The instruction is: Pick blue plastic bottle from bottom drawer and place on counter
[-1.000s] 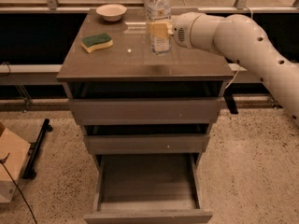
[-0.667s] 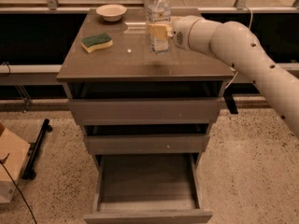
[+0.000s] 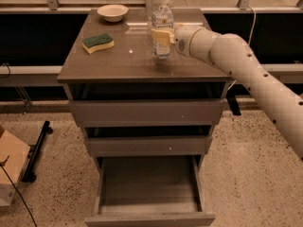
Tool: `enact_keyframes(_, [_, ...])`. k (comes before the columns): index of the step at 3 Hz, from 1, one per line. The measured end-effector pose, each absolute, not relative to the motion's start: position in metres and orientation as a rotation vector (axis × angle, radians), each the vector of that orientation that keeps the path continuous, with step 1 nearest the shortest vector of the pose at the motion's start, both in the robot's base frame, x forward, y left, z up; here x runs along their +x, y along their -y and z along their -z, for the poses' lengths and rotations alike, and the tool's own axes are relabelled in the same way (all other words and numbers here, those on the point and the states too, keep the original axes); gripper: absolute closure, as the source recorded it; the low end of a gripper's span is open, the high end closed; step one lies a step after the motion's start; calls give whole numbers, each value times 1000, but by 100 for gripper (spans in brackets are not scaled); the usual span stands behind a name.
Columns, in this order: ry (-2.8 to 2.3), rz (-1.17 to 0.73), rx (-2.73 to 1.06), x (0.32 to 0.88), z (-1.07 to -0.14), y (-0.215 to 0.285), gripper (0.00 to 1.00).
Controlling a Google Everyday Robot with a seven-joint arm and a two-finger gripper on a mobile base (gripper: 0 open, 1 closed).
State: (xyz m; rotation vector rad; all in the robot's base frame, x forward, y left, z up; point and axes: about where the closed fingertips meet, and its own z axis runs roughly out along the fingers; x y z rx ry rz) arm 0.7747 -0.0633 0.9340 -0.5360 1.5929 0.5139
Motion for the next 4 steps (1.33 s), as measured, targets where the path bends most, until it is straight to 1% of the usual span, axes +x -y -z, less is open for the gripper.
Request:
enact_keyframes(1, [-1615,-530,-507,778,-914,67,35])
enact_keyframes(2, [-1614,-532,-511,778,-914,65,13])
enact_keyframes(3, [-1614,-534,-513,778,-914,63,0])
enact_keyframes(4, [-1614,-534,-513,778,-914,63,0])
